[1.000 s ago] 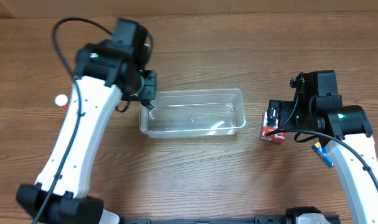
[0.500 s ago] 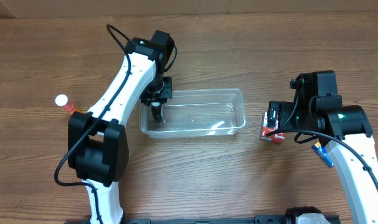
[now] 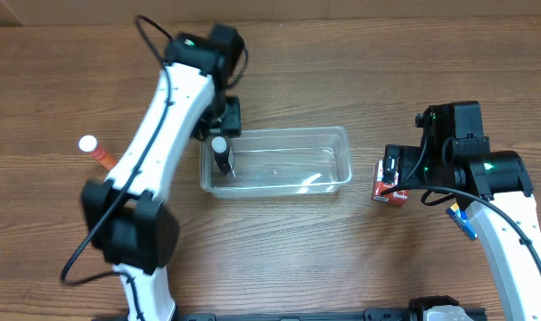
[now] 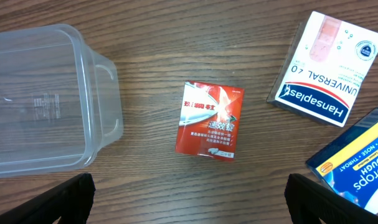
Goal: Pack container
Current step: 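Move the left gripper to the orange tube and grasp it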
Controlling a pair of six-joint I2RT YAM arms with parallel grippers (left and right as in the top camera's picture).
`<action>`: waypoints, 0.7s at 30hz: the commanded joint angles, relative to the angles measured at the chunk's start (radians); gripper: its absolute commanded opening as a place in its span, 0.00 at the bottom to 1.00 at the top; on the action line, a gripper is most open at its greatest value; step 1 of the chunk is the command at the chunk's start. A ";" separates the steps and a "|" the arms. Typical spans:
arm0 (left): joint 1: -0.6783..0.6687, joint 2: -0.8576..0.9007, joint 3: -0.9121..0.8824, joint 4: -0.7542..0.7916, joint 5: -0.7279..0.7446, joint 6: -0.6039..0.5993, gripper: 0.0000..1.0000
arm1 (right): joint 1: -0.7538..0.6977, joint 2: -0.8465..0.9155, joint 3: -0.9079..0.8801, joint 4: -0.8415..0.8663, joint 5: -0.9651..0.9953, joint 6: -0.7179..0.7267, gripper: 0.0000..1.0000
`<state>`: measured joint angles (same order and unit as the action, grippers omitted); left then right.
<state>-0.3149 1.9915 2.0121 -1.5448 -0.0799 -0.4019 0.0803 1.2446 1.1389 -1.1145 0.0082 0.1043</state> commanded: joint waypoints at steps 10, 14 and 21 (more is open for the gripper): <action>0.649 -0.197 -0.053 -0.010 -0.024 0.095 1.00 | -0.003 -0.018 0.030 0.005 0.012 0.005 1.00; 0.651 -0.088 -0.146 0.072 -0.023 0.103 1.00 | -0.003 -0.018 0.030 0.000 0.012 0.004 1.00; 0.653 0.092 -0.147 0.132 -0.016 0.138 1.00 | -0.003 -0.018 0.030 0.001 0.013 0.004 1.00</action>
<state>0.3321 2.0380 1.8648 -1.4311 -0.1055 -0.2878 0.0799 1.2446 1.1389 -1.1179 0.0082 0.1047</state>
